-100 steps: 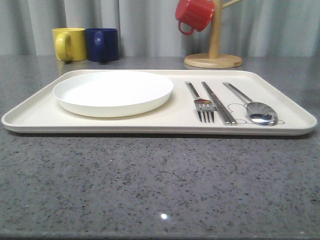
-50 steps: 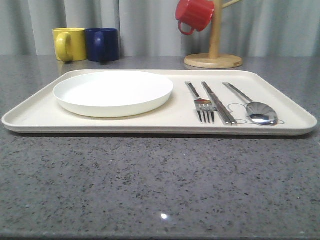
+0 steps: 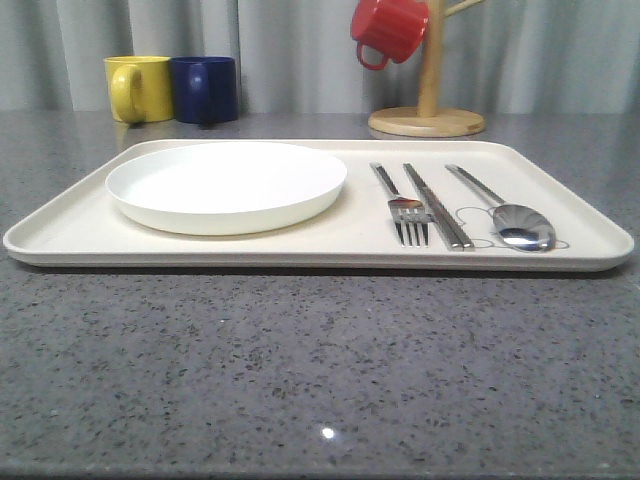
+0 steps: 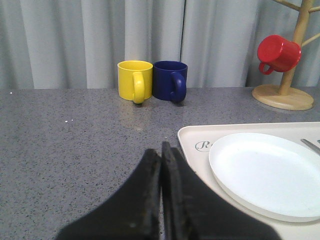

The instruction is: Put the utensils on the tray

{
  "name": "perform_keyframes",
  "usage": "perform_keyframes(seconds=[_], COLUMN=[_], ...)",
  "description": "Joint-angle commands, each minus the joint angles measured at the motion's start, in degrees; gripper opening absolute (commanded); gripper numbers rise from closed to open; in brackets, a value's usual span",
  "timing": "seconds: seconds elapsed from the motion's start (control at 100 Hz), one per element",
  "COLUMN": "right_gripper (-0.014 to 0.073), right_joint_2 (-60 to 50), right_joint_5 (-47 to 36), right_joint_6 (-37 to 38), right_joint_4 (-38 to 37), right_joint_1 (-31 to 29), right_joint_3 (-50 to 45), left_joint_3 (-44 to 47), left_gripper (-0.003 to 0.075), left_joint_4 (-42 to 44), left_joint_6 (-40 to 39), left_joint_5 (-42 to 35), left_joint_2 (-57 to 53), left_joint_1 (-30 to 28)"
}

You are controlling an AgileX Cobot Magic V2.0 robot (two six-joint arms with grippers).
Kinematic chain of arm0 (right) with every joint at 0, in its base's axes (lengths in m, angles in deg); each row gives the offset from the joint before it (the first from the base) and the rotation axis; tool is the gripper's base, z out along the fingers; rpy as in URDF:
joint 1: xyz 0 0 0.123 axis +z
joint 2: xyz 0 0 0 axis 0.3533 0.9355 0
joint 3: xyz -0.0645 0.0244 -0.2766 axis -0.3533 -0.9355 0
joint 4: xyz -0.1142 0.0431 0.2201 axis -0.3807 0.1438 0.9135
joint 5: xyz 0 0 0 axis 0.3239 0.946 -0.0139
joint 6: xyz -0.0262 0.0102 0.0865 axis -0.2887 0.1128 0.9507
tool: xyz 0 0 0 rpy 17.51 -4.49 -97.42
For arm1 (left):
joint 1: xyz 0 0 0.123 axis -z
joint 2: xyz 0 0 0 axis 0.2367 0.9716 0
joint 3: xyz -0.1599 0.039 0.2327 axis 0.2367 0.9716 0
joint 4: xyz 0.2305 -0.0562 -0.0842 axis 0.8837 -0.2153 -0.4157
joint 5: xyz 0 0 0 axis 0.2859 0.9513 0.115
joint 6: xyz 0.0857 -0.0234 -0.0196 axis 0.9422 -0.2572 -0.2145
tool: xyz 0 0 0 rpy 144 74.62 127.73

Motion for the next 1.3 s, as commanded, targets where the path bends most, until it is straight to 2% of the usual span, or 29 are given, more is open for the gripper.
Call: perform_keyframes(seconds=[0.0,0.87,0.94,1.14,1.29], right_gripper=[-0.0068,-0.0068,-0.0068,-0.0068,-0.0068], right_joint_2=[-0.2,-0.4,-1.4,-7.8,-14.2], right_joint_5=[-4.7,-4.0,-4.3,-7.8,-11.4], right_joint_6=[-0.6,-1.2,-4.2,-15.1,-20.2], right_joint_4=[-1.2,-1.0,1.1,13.1,17.8], right_joint_1=[-0.3,-0.3,-0.5,-4.2,-7.0], right_joint_3=[1.6,1.4,0.8,-4.8,-10.6], left_joint_3=[-1.6,-1.6,-1.6,-1.6,-1.6], left_gripper=[-0.0017,-0.0017,-0.0017,-0.0017,-0.0017], left_joint_4=[-0.5,-0.5,-0.5,-0.5,-0.5], left_joint_6=[0.0,0.0,0.0,0.0,0.0], left_joint_5=[-4.4,-4.4,-4.4,-4.4,-4.4], left_joint_2=[0.4,0.4,0.4,0.4,0.4], left_joint_1=[0.1,0.1,0.1,0.1,0.1])
